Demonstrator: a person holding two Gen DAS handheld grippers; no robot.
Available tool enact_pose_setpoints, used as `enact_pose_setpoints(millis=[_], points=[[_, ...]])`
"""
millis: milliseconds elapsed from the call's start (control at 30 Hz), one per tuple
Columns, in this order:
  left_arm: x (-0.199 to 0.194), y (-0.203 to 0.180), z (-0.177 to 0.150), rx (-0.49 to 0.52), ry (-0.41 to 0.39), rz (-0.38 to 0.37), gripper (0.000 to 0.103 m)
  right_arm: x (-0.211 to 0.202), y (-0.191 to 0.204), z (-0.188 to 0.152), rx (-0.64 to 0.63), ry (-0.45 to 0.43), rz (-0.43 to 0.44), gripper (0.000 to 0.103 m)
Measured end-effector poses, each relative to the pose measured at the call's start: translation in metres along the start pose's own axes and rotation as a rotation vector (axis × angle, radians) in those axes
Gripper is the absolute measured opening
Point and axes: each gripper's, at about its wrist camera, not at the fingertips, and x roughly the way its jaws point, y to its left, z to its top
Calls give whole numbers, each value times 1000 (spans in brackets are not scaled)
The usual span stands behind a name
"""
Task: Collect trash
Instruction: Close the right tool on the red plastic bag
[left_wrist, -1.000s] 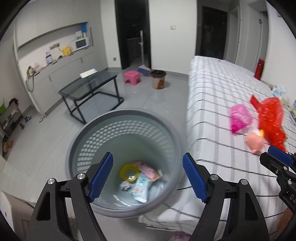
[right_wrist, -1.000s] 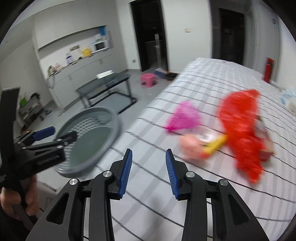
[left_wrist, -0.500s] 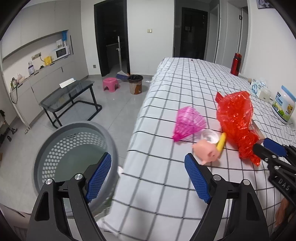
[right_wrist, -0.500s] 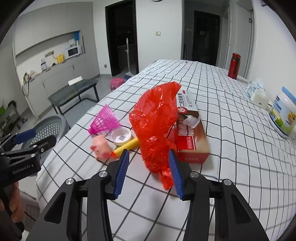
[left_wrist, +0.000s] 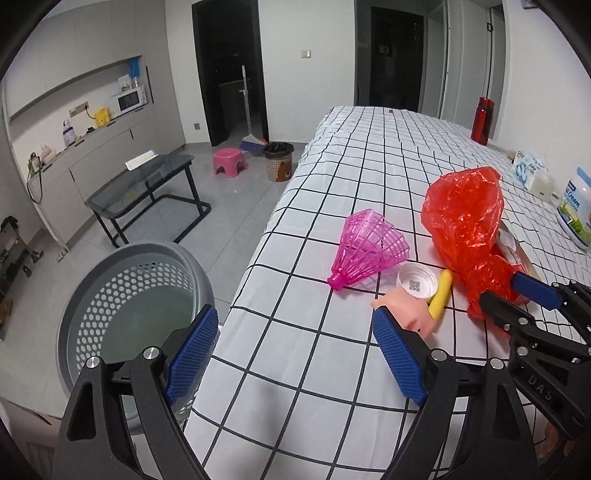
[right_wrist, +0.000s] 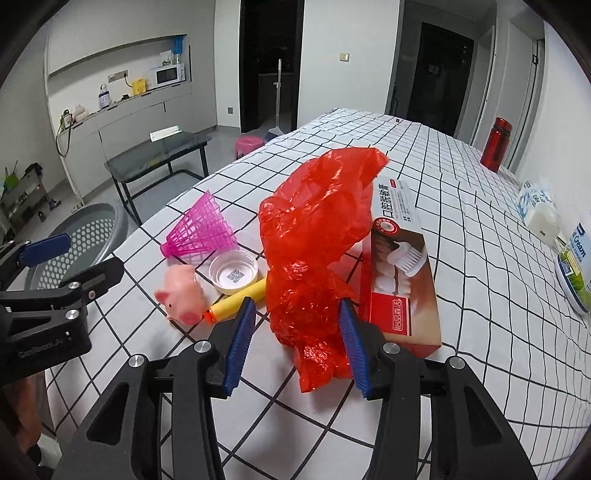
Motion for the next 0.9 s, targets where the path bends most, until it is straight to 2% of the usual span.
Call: enact_pose_setpoints(millis=[267,633,700,733,767,900], points=[[-2,-6,1,14,-6,-6,84,-6,-1,9,-12,-21,-1,49],[2,-2,2,8,16,10,84,29,7,26,-50,53,-15,49],[2,-3,1,13,22,14,89,34,8,27,-56,64,-19,49],[3,-3,1,16,27,21,91,35,8,27,-55,66,-17,46],[3,-4,1,15,28,20,92,37,9,26,-53,69,-14,37],[1,-7,0,17,21,12,93,39,7,27,-43,79,15,30]])
